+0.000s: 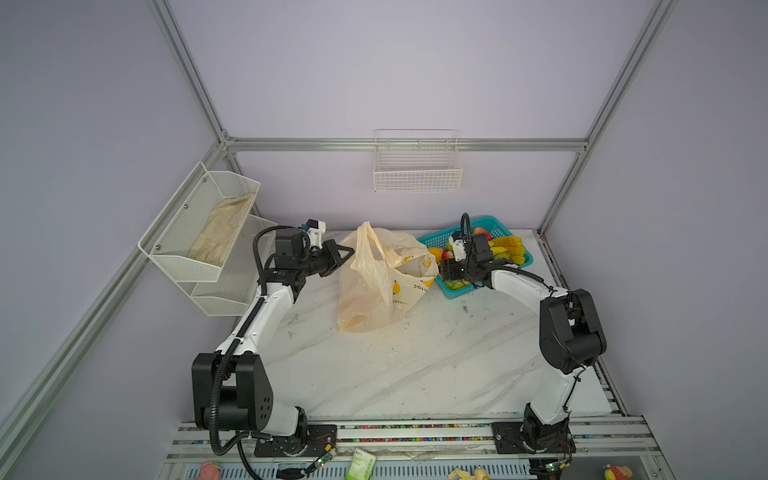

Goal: Place the fake fruits into the plastic bag and tie a complex knot
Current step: 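Return the right gripper to the basket and reach for the next fruit, then lower the right gripper onto a yellow lemon in the basket and grasp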

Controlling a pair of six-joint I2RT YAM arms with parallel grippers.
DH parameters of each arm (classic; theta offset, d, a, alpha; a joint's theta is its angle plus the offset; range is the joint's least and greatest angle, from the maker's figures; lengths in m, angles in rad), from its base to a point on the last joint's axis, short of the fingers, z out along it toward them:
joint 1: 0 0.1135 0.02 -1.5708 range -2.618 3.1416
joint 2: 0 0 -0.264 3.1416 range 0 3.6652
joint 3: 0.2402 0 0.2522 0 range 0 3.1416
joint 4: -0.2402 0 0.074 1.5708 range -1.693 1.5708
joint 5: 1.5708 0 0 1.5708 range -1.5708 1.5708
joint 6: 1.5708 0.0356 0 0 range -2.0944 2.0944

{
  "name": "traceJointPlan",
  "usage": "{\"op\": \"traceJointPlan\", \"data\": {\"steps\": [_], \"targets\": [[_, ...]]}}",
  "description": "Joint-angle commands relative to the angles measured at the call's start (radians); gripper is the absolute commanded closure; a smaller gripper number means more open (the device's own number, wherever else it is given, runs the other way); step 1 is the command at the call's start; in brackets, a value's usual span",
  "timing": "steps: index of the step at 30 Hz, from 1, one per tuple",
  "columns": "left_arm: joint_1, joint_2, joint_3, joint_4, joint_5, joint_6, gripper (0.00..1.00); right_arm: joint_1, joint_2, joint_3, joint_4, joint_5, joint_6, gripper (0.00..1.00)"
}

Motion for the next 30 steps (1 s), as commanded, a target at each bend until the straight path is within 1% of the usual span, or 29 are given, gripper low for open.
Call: {"op": "traceJointPlan", "data": {"steps": [1,4,9,11,14,17,20,26,30], "targets": [[0.001,-0.031,-0.041,0.043,0.018,0.0,1.0,0.004,0.036,0.061,-0.037,0.021,-0.044,0.3],[0.001,-0.032,-0.039,0.043,0.021,-0.001,1.0,0.006,0.081,0.102,-0.05,0.024,-0.046,0.31],[0.0,-0.031,-0.041,0.044,0.019,-0.001,1.0,0.006,0.141,0.161,-0.1,0.1,-0.056,0.33],[0.001,-0.03,-0.039,0.044,0.023,-0.002,1.0,0.006,0.144,0.165,-0.105,0.103,-0.056,0.35],[0.001,-0.031,-0.041,0.044,0.021,-0.002,1.0,0.006,0.134,0.156,-0.103,0.104,-0.055,0.4],[0.002,-0.026,-0.041,0.045,0.025,-0.005,1.0,0.006,0.1,0.14,-0.09,0.095,-0.053,0.49],[0.001,-0.027,-0.04,0.046,0.024,-0.005,1.0,0.007,0.045,0.112,-0.065,0.058,-0.041,0.58],[0.001,-0.031,-0.041,0.046,0.024,-0.005,1.0,0.005,-0.154,0.006,0.012,0.052,0.02,0.67],[0.0,-0.031,-0.041,0.046,0.024,-0.005,1.0,0.014,-0.359,-0.138,0.104,-0.079,0.083,0.72]]}}
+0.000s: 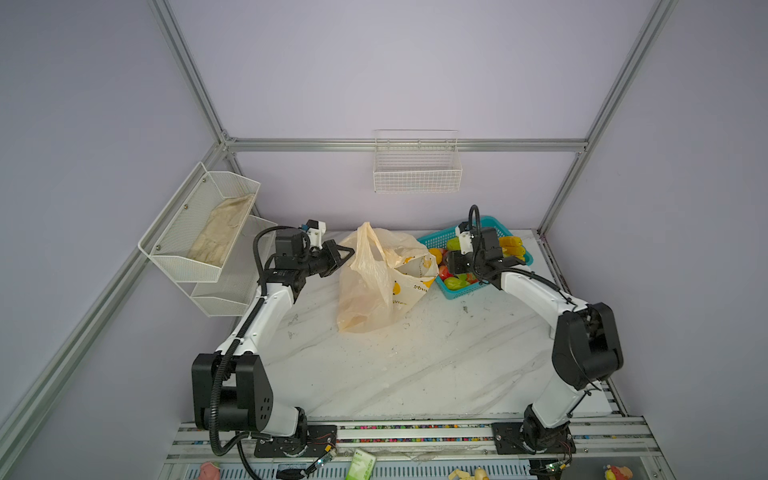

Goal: Place the fake fruits into the plastic bag and tie a complex knot
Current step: 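Lower the right gripper onto a yellow lemon in the basket and grasp, then carry the yellow lemon into the bag mouth with the right gripper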

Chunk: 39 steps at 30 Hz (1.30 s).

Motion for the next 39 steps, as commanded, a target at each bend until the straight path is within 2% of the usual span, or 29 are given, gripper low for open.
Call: {"op": "traceJointPlan", "data": {"steps": [1,7,13,19,25,32,39], "targets": [[0.001,-0.031,-0.04,0.046,0.021,-0.005,1.0,0.017,-0.166,-0.099,0.103,-0.115,0.068,0.73],[0.001,-0.03,-0.041,0.047,0.022,-0.006,1.0,0.114,-0.372,-0.152,0.045,-0.156,0.018,0.74],[-0.003,-0.031,-0.041,0.047,0.021,-0.005,1.0,0.209,-0.372,-0.137,0.001,-0.225,-0.064,0.75],[-0.006,-0.032,-0.041,0.047,0.022,-0.005,1.0,0.291,-0.3,-0.103,-0.001,-0.238,-0.153,0.75],[-0.012,-0.032,-0.04,0.047,0.024,-0.005,1.0,0.353,-0.128,0.037,0.005,-0.19,-0.185,0.76],[-0.018,-0.032,-0.039,0.047,0.029,-0.005,1.0,0.359,0.009,0.192,0.078,-0.067,-0.093,0.78],[-0.021,-0.031,-0.038,0.047,0.032,-0.003,1.0,0.36,0.095,0.307,0.101,-0.036,0.0,0.78]]}}
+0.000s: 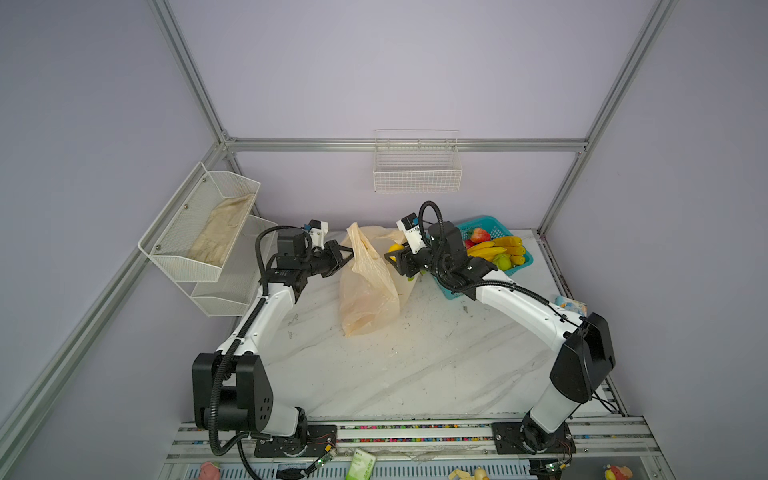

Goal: Place the fake fruits into the plastic bag and tie a complex knot
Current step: 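Carry the yellow lemon into the bag mouth with the right gripper, then lower the lemon into the bag and open the right gripper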

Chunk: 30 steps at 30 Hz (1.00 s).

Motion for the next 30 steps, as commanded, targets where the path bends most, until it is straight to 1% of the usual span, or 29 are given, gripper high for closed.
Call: {"op": "traceJointPlan", "data": {"steps": [1,10,13,17,21,23,25,28,30], "targets": [[-0.005,-0.032,-0.039,0.046,0.025,-0.003,1.0,0.001,0.027,0.067,0.038,0.03,0.051,0.78],[-0.009,-0.031,-0.038,0.046,0.029,-0.004,1.0,0.0,0.079,0.139,0.113,-0.102,0.093,0.78],[-0.009,-0.032,-0.041,0.046,0.024,-0.001,1.0,-0.008,0.094,0.156,0.125,-0.101,0.099,0.79],[-0.012,-0.032,-0.04,0.046,0.026,0.0,1.0,-0.031,0.139,0.166,0.174,-0.138,0.113,0.79],[-0.017,-0.031,-0.041,0.046,0.024,0.0,1.0,-0.054,0.213,0.204,0.231,-0.236,0.137,0.8],[-0.018,-0.031,-0.043,0.045,0.017,0.006,1.0,-0.067,0.243,0.234,0.231,-0.256,0.125,0.8],[-0.018,-0.032,-0.043,0.046,0.019,0.005,1.0,-0.075,0.259,0.237,0.233,-0.262,0.075,0.8],[-0.018,-0.032,-0.04,0.046,0.024,0.004,1.0,-0.092,0.258,0.179,0.228,-0.234,0.017,0.8],[-0.018,-0.033,-0.042,0.046,0.015,0.012,1.0,-0.12,0.246,0.113,0.243,-0.215,0.017,0.8]]}}
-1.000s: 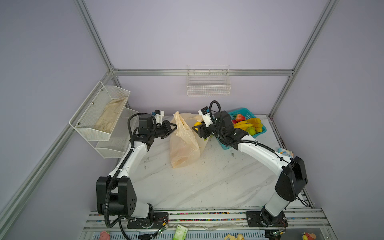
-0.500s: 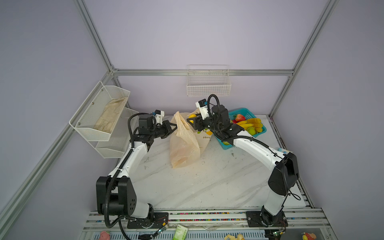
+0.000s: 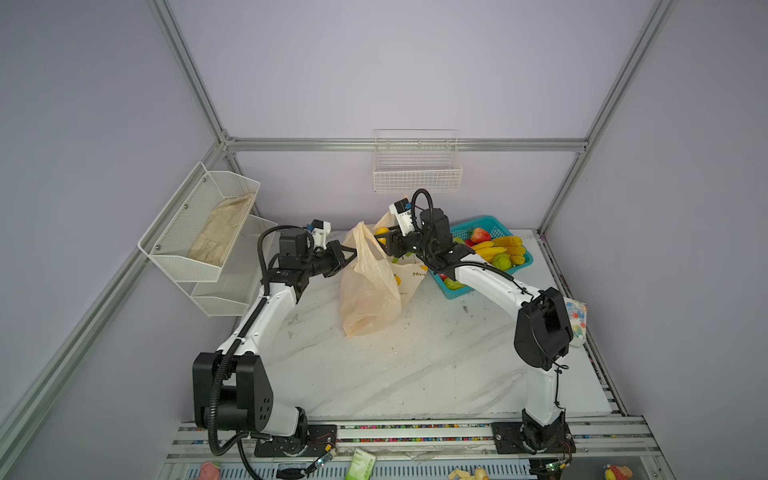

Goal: Place the fake fruits into the plastic bag and tie a complex knot
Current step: 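Lower the lemon into the bag and open the right gripper, then withdraw the open right gripper up out of the bag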

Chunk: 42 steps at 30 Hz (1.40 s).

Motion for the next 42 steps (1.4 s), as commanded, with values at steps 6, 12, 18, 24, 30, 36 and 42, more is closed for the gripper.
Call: {"op": "traceJointPlan", "data": {"steps": [6,12,18,24,30,36,42], "targets": [[-0.005,-0.031,-0.039,0.044,0.015,0.015,1.0,-0.038,-0.036,-0.147,0.035,-0.028,-0.028,0.77],[-0.003,-0.032,-0.037,0.04,0.015,0.018,1.0,-0.027,-0.043,-0.171,0.01,-0.034,0.005,0.57],[-0.003,-0.031,-0.033,0.035,0.017,0.015,1.0,-0.028,-0.095,-0.216,0.004,0.02,0.024,0.41],[-0.003,-0.065,-0.034,0.035,0.015,0.016,1.0,-0.028,-0.14,-0.245,-0.008,0.028,0.032,0.29],[-0.003,-0.067,-0.038,0.035,0.007,0.021,1.0,-0.031,-0.188,-0.261,-0.019,0.038,0.045,0.23],[-0.003,-0.071,-0.038,0.026,-0.009,0.035,1.0,-0.047,-0.259,-0.306,0.002,-0.051,0.084,0.22],[-0.003,-0.067,-0.036,0.017,-0.015,0.042,1.0,-0.075,-0.334,-0.383,0.089,-0.204,0.178,0.23]]}}
